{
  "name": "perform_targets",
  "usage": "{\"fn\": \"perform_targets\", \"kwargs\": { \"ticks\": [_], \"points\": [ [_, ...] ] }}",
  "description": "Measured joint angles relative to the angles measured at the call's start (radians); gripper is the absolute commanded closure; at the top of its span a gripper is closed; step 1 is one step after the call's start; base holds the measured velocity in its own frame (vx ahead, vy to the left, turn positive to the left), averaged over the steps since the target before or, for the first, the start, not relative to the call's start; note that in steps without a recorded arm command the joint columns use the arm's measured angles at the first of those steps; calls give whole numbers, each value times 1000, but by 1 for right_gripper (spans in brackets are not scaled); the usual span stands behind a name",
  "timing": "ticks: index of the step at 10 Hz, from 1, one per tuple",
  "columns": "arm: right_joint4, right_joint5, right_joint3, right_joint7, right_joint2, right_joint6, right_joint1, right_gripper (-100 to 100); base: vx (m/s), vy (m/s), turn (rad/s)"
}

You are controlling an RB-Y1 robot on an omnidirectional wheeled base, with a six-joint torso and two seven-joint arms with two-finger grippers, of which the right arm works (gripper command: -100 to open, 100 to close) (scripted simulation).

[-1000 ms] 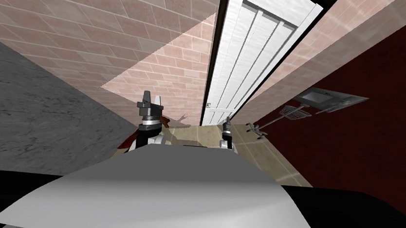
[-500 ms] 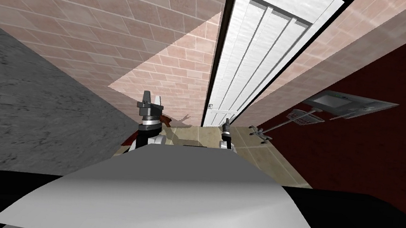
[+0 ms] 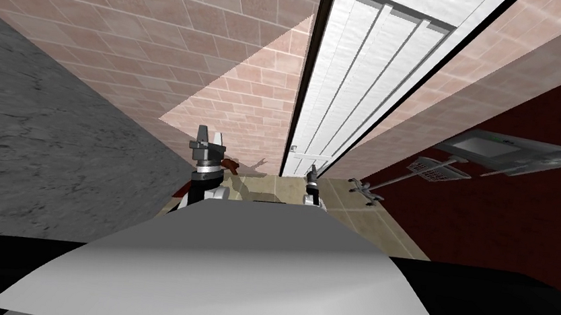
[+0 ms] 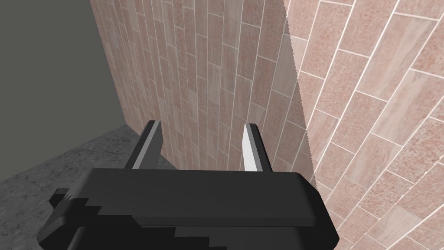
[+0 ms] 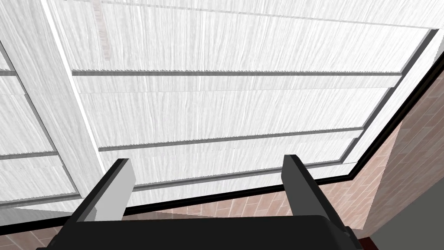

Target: Pull the door open

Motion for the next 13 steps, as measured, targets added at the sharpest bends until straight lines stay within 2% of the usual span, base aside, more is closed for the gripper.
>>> {"fn": "perform_targets", "kwargs": {
  "ticks": [2, 5, 9, 11, 13],
  "points": [
    [38, -6, -3, -4, -3, -8, -13, -100, 44, -18, 100],
    [130, -18, -10, -14, -14, -33, -52, -100, 53, -31, 139],
    [197, -27, -14, -18, -16, -44, -73, -100, 36, -17, 76],
    [264, -36, -20, -23, -23, -64, -103, -100, 68, -42, 205],
    [321, -44, -24, -30, -29, -79, -124, -100, 52, -36, 75]
  ]
}}
